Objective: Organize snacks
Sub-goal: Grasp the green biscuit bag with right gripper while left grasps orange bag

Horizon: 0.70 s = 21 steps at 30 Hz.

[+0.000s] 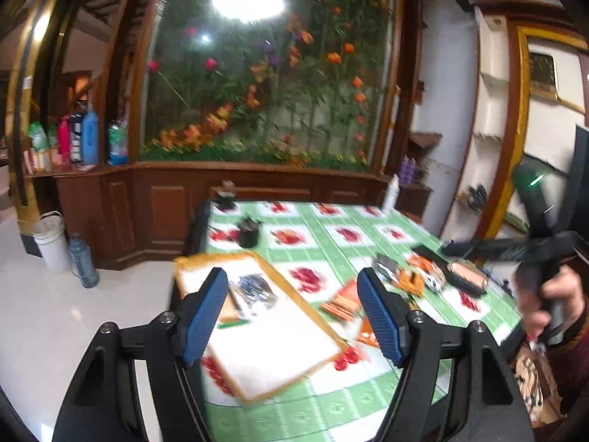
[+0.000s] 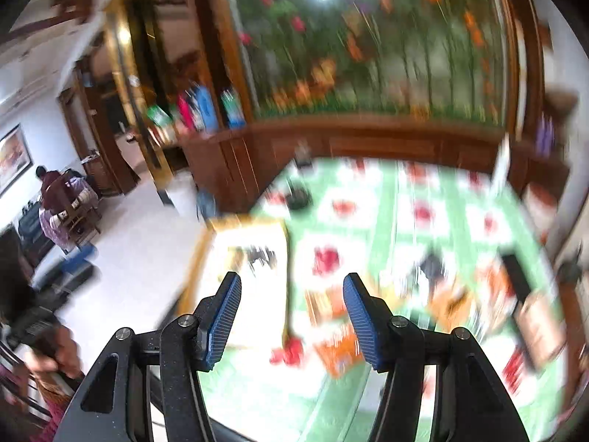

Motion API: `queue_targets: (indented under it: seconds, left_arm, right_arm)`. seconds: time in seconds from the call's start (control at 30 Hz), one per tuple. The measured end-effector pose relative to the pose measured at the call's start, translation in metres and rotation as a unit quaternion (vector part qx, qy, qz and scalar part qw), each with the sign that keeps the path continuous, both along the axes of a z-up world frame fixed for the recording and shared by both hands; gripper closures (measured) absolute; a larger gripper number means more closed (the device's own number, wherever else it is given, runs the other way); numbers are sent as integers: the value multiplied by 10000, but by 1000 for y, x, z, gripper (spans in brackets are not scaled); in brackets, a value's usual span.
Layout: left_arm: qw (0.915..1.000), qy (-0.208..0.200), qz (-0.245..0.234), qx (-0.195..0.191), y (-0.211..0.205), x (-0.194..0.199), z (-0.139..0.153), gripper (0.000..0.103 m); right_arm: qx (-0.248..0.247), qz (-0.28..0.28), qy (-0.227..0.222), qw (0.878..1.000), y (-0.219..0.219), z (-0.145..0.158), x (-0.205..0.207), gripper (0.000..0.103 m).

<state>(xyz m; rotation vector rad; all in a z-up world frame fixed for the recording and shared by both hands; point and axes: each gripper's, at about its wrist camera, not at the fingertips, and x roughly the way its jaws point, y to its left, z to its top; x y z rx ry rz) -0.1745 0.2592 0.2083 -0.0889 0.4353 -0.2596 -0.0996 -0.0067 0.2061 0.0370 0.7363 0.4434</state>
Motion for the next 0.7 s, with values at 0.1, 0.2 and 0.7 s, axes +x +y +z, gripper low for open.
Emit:
queue_targets:
  seconds: [0.1,0.2,0.7]
  left_arm:
    - [9991,264,-309,80,-38,11,-21,31]
    - [9963,616,-602,47,-76,26,-48,31]
    - [9806,1804,-363,675,-160,92,-124,28]
  right_arm:
    - [-205,-359,611,9973,-35,-61,24,41]
    - [-11,-692,1203,9903,-77,-109,42,41]
    - [-666,-725,1739,9798,-105,-196,117,39]
